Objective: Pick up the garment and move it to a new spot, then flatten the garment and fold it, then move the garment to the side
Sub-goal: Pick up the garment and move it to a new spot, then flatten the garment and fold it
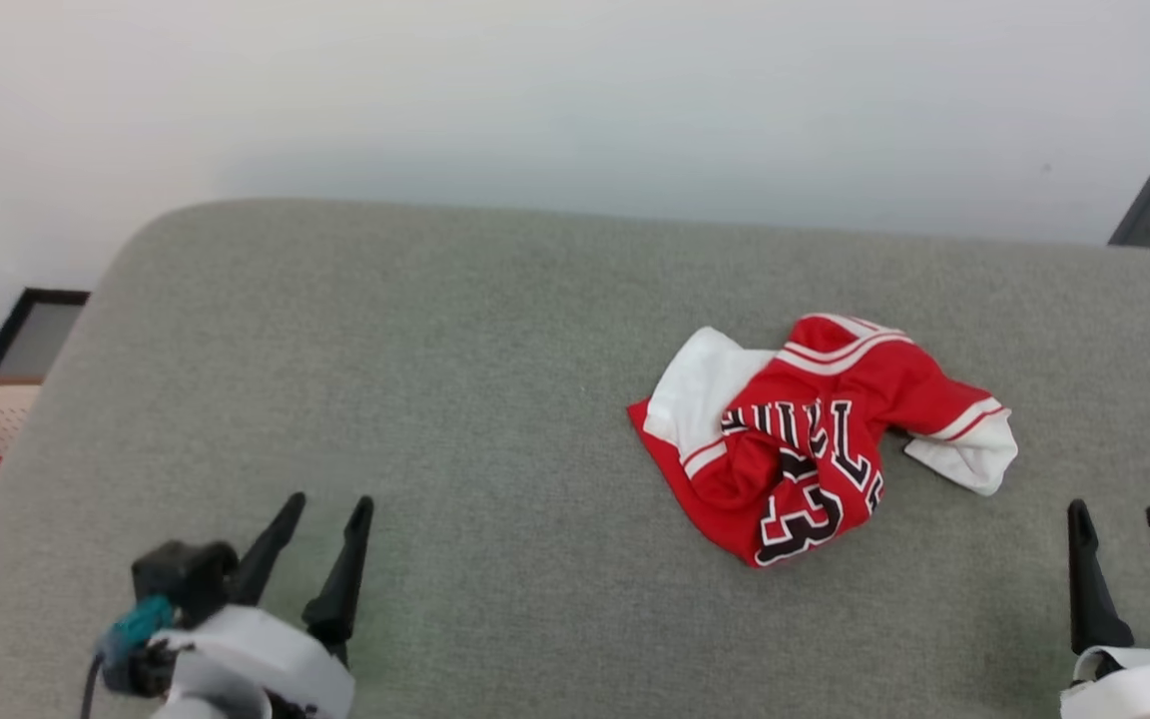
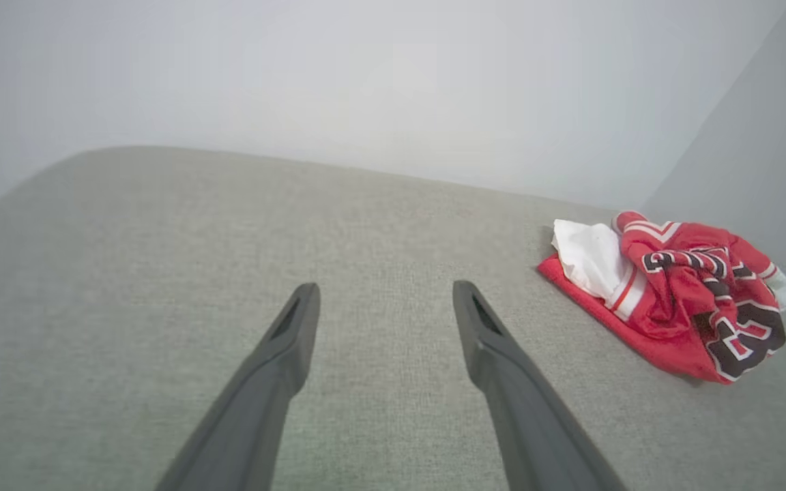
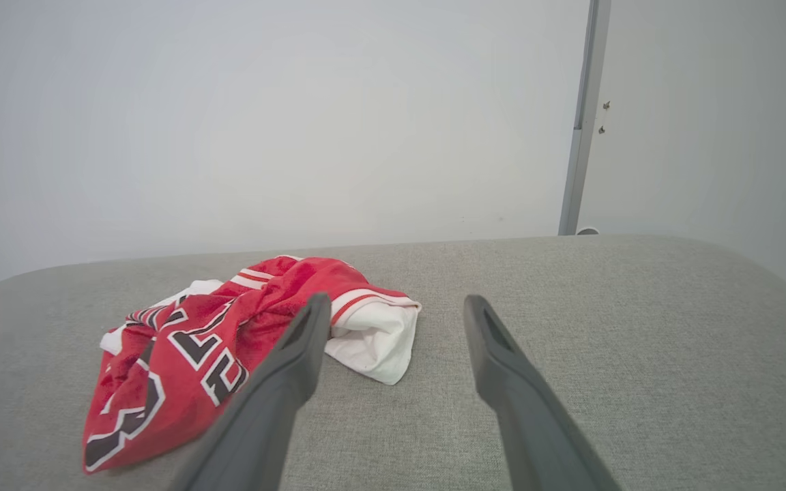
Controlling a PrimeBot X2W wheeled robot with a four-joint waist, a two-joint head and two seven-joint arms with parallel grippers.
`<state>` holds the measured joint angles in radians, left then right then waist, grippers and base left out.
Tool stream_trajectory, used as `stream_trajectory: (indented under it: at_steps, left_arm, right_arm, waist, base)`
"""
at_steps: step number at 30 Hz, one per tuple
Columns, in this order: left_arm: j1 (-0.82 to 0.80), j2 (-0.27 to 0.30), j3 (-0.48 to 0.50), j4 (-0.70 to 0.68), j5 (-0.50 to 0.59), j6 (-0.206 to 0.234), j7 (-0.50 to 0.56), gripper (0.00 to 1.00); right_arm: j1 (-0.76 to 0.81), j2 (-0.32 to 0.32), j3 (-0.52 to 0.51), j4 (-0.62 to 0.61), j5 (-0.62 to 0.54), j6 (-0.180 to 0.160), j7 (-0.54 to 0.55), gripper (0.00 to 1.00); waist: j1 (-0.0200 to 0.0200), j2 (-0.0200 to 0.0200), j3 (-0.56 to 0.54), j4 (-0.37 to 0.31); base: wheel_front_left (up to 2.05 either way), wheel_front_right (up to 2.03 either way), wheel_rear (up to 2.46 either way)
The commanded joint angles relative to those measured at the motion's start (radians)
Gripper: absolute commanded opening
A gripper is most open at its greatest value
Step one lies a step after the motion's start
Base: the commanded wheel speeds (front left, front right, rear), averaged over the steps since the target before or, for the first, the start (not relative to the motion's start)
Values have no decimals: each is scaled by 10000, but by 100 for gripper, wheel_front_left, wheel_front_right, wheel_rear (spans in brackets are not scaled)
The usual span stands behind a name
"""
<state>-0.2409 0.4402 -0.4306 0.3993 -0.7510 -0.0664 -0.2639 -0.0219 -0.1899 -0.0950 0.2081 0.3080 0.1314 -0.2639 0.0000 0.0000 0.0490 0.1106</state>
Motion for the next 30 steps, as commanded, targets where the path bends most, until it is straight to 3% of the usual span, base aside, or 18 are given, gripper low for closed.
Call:
stream_trajectory:
  at_steps: [1,7,12,24,28,30]
  left_arm:
    - [400,-159,444,-362,573,104,-2,100]
    - [1853,-932,2483,-2217,2722,2,-3,100]
    - [2718,-1673,3653,-3144,3731,-244,-1,100]
    - [2974,-2473,4207,-2921,4580,-603,-3,100]
    - [2731,-2526,4038,-2734,4449,-653,-3,100]
    - [2338,-2270,3728,-2606,4487,-639,-4,100]
  right_arm:
    - [184,-32,-91,-74,27,-14,-4,100]
    - [280,-18,-317,-419,-71,-14,-4,100]
    - [341,98,-449,-761,-84,-14,-3,100]
    - [246,222,-308,-781,70,-14,-3,100]
    - [75,176,-161,-802,83,-14,-3,100]
    - [-56,167,-66,-817,105,-14,-3,100]
  waist:
    - [0,0,-282,134]
    - [0,0,-509,-19]
    - [0,0,-554,-157]
    - [0,0,-351,-416]
    - [0,0,-163,-560]
    - [0,0,28,-687]
  base:
    - [0,0,0]
    - [0,0,0]
    - [0,0,0]
    - [0,0,0]
    - [0,0,0]
    - [0,0,0]
